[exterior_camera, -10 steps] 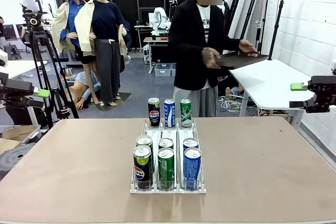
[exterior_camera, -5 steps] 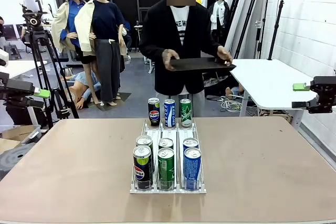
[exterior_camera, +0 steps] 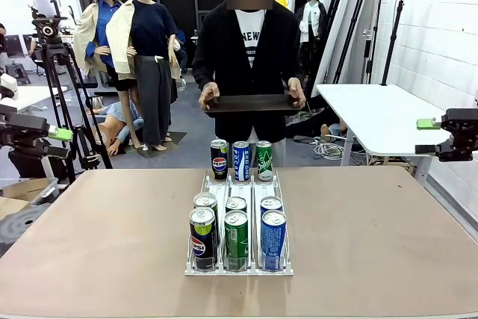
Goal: Retrieve and hand over the desired beverage to the person.
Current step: Pick up a can of the same type that the person held from the Automatic Can Dispenser.
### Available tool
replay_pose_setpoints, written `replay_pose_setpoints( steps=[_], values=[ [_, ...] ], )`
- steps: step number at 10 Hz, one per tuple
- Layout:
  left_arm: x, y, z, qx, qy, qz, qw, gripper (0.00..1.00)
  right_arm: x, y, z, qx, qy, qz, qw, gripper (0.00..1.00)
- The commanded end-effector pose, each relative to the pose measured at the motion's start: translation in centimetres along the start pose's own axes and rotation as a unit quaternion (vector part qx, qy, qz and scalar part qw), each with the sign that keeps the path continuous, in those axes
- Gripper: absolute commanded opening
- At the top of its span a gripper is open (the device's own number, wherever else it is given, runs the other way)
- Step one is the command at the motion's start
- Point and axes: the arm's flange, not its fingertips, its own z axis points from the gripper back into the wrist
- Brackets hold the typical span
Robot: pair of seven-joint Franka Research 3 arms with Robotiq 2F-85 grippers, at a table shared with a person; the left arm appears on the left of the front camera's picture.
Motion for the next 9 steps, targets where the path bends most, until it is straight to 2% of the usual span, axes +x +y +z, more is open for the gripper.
replay_pose_setpoints(
  steps=[1,4,6,7,9],
  values=[
    [1.2,1.2,1.7,-0.054,0.007,0.05,0.997,1.0,0.2,-0.2,0.2,0.011,0.004,-0.006,1.0,1.0],
    [1.6,3.5,2.2,-0.098,0.019,0.096,0.99,1.0,0.6,-0.6,0.2,0.014,0.014,-0.019,1.0,1.0],
    [1.6,4.3,2.2,-0.103,0.019,0.101,0.989,1.0,0.8,-0.7,0.6,0.028,0.004,-0.026,0.999,1.0],
    [1.6,4.3,2.1,-0.105,0.019,0.1,0.989,1.0,0.1,-0.7,-0.2,0.009,0.007,-0.011,1.0,1.0],
    [0.9,4.7,1.9,-0.096,0.027,0.098,0.99,1.0,0.1,-0.7,-0.2,0.009,0.007,-0.011,1.0,1.0]
  ],
)
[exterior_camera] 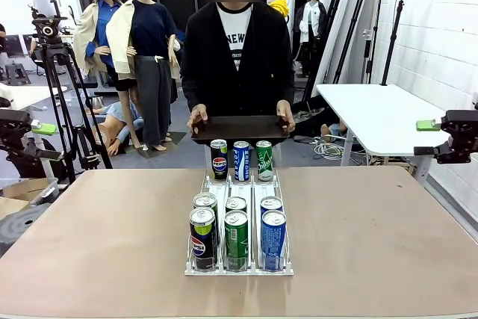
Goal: Retrieve and hand over the desired beverage to the person.
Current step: Pick up a can of the same type that the person held from the Automatic Can Dispenser.
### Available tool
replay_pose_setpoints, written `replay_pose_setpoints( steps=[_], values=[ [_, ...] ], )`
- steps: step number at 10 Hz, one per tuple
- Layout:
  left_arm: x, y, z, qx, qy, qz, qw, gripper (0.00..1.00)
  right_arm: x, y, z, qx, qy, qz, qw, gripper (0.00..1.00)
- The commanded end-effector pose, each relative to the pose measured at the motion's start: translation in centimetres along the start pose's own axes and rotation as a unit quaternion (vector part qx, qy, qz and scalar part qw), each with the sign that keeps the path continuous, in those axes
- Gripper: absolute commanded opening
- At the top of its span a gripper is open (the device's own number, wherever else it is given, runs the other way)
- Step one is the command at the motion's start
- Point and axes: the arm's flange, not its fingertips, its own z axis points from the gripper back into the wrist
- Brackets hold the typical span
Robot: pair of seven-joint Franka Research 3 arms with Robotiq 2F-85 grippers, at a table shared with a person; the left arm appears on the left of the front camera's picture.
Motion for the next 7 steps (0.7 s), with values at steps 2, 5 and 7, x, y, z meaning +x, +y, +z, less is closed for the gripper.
replay_pose_setpoints(
  steps=[2,5,7],
  values=[
    [-0.09,-0.06,0.16,0.001,-0.002,0.0,1.0,1.0,-0.05,0.09,-0.05,-0.003,-0.001,0.002,1.0,1.0],
    [-0.09,-0.06,0.16,0.001,-0.002,0.0,1.0,1.0,-0.05,0.09,-0.05,-0.003,-0.001,0.002,1.0,1.0],
    [-0.09,-0.06,0.16,0.001,-0.002,0.0,1.0,1.0,-0.05,0.09,-0.05,-0.003,-0.001,0.002,1.0,1.0]
  ],
)
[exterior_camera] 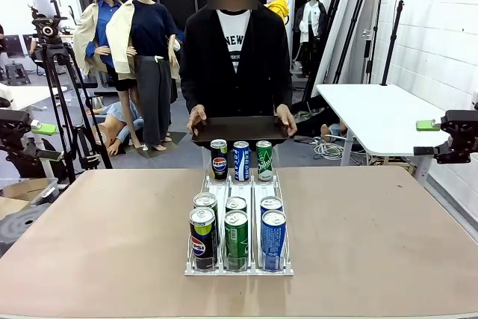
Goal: Retrieve and hand over the desired beverage to the person.
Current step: Pick up a can of the same type that the person held from the Automatic Can Dispenser.
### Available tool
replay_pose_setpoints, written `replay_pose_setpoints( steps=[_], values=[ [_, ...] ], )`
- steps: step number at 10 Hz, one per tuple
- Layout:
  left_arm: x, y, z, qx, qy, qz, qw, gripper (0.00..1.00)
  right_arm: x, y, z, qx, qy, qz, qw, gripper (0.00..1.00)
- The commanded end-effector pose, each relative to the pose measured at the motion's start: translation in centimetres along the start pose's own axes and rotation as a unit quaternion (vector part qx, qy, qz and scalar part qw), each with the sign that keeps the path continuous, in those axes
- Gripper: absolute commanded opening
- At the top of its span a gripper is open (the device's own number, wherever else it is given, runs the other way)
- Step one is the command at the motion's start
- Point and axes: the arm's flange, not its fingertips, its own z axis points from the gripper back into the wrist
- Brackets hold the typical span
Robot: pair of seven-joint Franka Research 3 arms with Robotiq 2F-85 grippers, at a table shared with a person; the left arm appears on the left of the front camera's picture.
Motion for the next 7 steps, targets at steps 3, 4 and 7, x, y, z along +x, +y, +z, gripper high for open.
replay_pose_setpoints(
  steps=[3,4,7],
  values=[
    [-0.06,-0.08,0.09,0.001,-0.002,-0.001,1.0,1.0,-0.05,0.08,-0.02,-0.003,-0.001,0.001,1.0,1.0],
    [-0.06,-0.08,0.09,0.001,-0.002,-0.001,1.0,1.0,-0.05,0.08,-0.02,-0.003,-0.001,0.001,1.0,1.0],
    [-0.06,-0.08,0.09,0.001,-0.002,-0.001,1.0,1.0,-0.05,0.08,-0.02,-0.003,-0.001,0.001,1.0,1.0]
  ],
)
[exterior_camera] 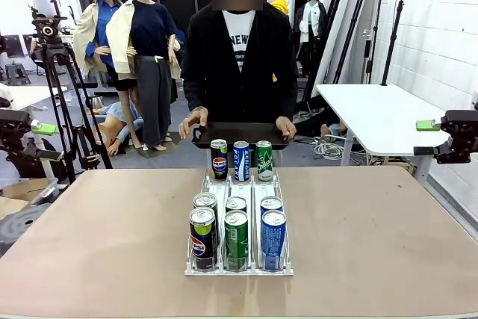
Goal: Retrieve and hand over the desired beverage to the person.
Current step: Pick up a can of the same type that the person held from the Automatic Can Dispenser.
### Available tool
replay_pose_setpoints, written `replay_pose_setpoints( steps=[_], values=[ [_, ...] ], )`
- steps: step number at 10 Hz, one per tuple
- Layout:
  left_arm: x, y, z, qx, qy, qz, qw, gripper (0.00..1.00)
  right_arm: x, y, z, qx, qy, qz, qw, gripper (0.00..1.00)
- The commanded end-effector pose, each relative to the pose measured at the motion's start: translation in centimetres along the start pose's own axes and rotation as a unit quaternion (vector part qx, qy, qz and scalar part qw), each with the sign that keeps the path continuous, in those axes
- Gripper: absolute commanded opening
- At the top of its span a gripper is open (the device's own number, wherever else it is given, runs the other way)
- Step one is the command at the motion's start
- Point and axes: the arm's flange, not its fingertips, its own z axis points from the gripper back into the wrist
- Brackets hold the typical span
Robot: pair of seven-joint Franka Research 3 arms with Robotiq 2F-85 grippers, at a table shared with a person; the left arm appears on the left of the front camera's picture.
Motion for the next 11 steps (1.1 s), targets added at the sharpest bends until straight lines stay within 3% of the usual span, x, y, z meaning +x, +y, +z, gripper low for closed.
replay_pose_setpoints(
  steps=[1,11],
  values=[
    [-0.06,-0.08,0.09,0.001,-0.002,-0.001,1.0,1.0,-0.05,0.08,-0.02,-0.003,-0.001,0.001,1.0,1.0],
    [-0.06,-0.08,0.09,0.001,-0.002,-0.001,1.0,1.0,-0.05,0.08,-0.02,-0.003,-0.001,0.001,1.0,1.0]
  ],
)
